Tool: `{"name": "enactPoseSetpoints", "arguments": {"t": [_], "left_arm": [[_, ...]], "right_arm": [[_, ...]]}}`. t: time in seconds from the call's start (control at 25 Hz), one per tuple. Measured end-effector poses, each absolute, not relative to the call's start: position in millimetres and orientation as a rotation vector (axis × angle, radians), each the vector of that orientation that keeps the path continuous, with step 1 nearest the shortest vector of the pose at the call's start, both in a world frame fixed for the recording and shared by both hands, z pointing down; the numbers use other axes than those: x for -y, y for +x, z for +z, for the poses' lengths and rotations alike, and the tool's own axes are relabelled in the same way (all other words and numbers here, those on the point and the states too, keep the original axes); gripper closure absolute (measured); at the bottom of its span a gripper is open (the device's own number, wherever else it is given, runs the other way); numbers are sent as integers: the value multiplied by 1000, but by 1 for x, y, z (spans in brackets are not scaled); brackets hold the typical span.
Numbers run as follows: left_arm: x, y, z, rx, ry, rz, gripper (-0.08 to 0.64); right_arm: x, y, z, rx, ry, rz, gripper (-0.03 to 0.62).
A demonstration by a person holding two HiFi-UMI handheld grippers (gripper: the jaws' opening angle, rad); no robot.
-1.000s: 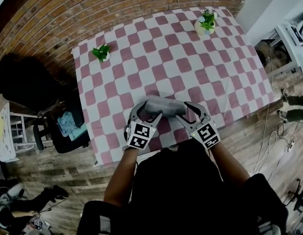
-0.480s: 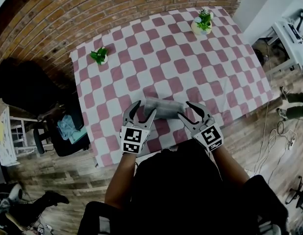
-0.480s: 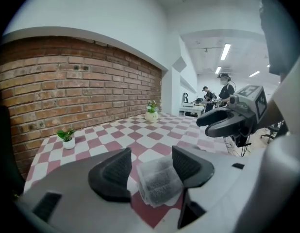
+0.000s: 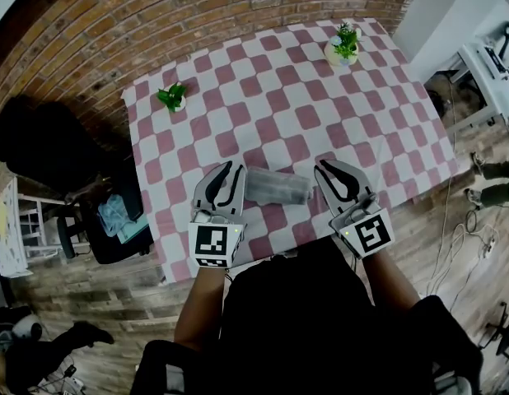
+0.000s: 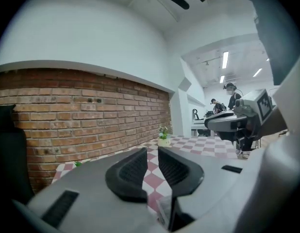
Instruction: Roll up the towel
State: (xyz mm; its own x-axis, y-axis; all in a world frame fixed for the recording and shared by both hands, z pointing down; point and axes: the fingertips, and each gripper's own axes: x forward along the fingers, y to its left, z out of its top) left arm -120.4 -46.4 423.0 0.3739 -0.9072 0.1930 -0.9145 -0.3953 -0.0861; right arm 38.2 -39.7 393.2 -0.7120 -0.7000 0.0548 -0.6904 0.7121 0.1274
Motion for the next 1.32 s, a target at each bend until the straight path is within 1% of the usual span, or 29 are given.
{"name": "enactPoseSetpoints", "arguments": {"t": [0.16,0.2,0.32,0.48,1.08,1.32], "left_arm": [[46,-130,394,1791,2586,240,565],[46,-132,389,1800,2586,221,565],[44,-135,377,1801,2590,165,565],[39,-135,367,1782,2613,132,563],[32,-151,363,1801,2580,128,563],[34,-153,364,1795,2579,138,563]], "right_arm": [[38,32,365,2843,1167,-228,580],[38,30,360,2843,1167,-250,591],[38,24,354,2834,1159,-319,594],[38,20,351,2829,1155,-333,594],[37,13,327,2878,1207,-339,594],[39,6,327,2868,1196,-406,594]]}}
